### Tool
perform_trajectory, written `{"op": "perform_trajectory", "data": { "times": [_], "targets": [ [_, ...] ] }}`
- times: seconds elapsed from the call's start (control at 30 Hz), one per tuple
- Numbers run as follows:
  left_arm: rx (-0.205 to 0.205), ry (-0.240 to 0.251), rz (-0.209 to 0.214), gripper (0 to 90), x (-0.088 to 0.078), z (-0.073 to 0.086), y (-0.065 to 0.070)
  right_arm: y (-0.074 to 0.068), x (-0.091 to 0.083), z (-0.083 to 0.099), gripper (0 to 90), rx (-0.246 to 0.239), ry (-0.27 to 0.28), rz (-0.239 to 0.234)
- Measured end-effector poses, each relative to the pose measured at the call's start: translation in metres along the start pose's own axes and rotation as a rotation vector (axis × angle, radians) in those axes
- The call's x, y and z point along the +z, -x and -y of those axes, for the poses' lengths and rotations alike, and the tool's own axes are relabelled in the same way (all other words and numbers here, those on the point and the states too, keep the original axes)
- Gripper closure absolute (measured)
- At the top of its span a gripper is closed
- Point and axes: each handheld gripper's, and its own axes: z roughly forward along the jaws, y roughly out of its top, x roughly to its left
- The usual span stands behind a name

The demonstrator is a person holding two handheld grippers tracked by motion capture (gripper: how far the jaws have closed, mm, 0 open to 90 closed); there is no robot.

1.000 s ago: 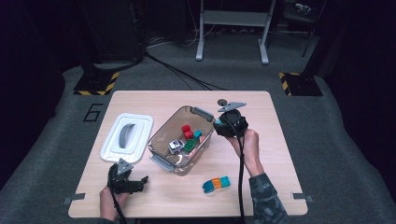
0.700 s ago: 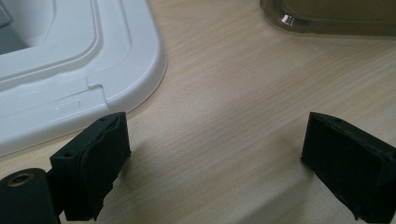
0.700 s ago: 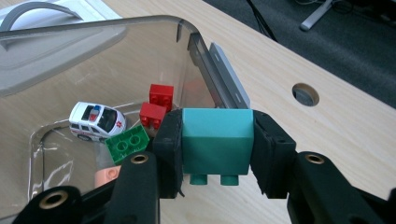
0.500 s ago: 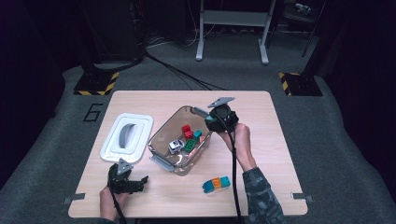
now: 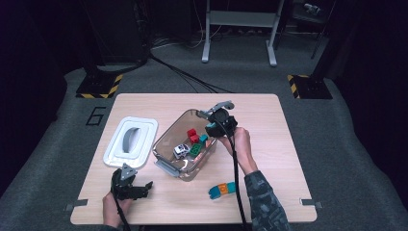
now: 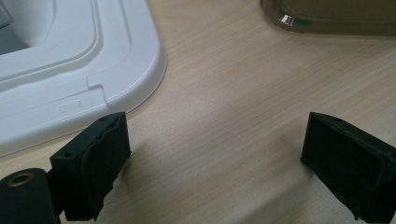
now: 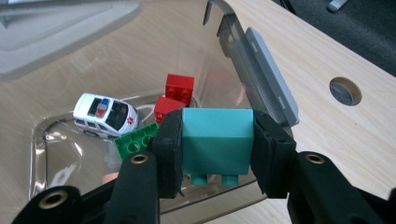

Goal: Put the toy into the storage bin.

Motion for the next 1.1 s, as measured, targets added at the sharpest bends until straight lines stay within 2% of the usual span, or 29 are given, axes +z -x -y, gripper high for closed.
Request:
{"op": "perform_trajectory", "data": {
  "times": [0.03, 0.07, 0.13, 0.17, 0.2, 0.23, 0.27, 0.37, 0.43, 0.47, 0.5, 0.57, 0.63, 0.67, 0.7, 0.8, 0.93, 1.1],
  "targets": [
    [0.0, 0.0, 0.0, 7.6, 0.0, 0.0, 0.0, -0.001, 0.001, 0.001, 58.6, 0.009, -0.001, 0.002],
    [0.0, 0.0, 0.0, 7.6, 0.0, 0.0, 0.0, 0.0, 0.001, 0.002, 58.6, -0.003, 0.002, -0.003],
    [0.001, -0.003, 0.002, 7.5, 0.0, 0.0, 0.0, -0.003, 0.0, 0.003, 58.6, 0.034, -0.023, -0.008],
    [0.0, -0.003, 0.002, 7.6, 0.0, 0.0, 0.0, -0.002, 0.001, 0.003, 58.5, -0.006, -0.014, -0.006],
    [0.001, -0.003, 0.001, 7.5, 0.0, 0.0, 0.0, -0.004, 0.001, 0.004, 58.4, 0.009, -0.021, -0.006],
    [0.0, -0.003, 0.001, 7.5, 0.0, 0.0, 0.0, -0.004, 0.002, 0.004, 58.2, -0.012, -0.015, -0.005],
    [0.0, -0.003, 0.0, 7.5, 0.0, 0.0, 0.0, -0.005, 0.003, 0.005, 57.4, -0.013, -0.013, -0.004],
    [0.001, -0.003, 0.0, 7.6, 0.0, 0.0, 0.0, -0.006, 0.0, 0.006, 51.2, -0.011, -0.012, -0.005],
    [0.001, -0.003, -0.001, 7.6, 0.0, 0.0, 0.0, -0.008, -0.006, 0.008, 45.5, 0.022, -0.025, -0.011],
    [0.0, -0.003, 0.0, 7.6, 0.0, 0.0, 0.0, -0.006, -0.007, 0.009, 42.9, -0.006, -0.002, -0.007],
    [0.001, -0.003, 0.0, 7.6, 0.0, 0.0, 0.0, -0.006, -0.009, 0.01, 40.0, -0.007, 0.015, -0.008],
    [0.003, -0.002, -0.004, 7.6, 0.0, 0.0, 0.0, -0.006, -0.015, 0.012, 36.1, 0.014, 0.017, -0.011],
    [0.002, -0.002, -0.003, 7.6, 0.0, 0.0, 0.0, -0.005, -0.021, 0.016, 32.2, 0.017, 0.047, -0.023],
    [0.003, -0.002, -0.003, 7.6, 0.0, 0.0, 0.0, -0.006, -0.025, 0.019, 30.2, 0.04, 0.042, -0.03],
    [0.005, -0.004, -0.003, 7.6, -0.001, 0.0, 0.0, -0.004, -0.027, 0.021, 28.5, 0.02, 0.066, -0.028],
    [0.0, 0.008, -0.012, 7.6, 0.0, 0.0, 0.001, -0.005, -0.037, 0.029, 24.2, 0.043, 0.088, -0.041],
    [0.003, 0.005, -0.012, 7.6, 0.0, 0.0, 0.001, -0.006, -0.046, 0.043, 20.2, 0.054, 0.117, -0.043],
    [0.006, -0.002, -0.006, 7.6, 0.0, 0.0, 0.0, -0.008, -0.05, 0.061, 18.1, 0.064, 0.114, -0.053]
  ]
}}
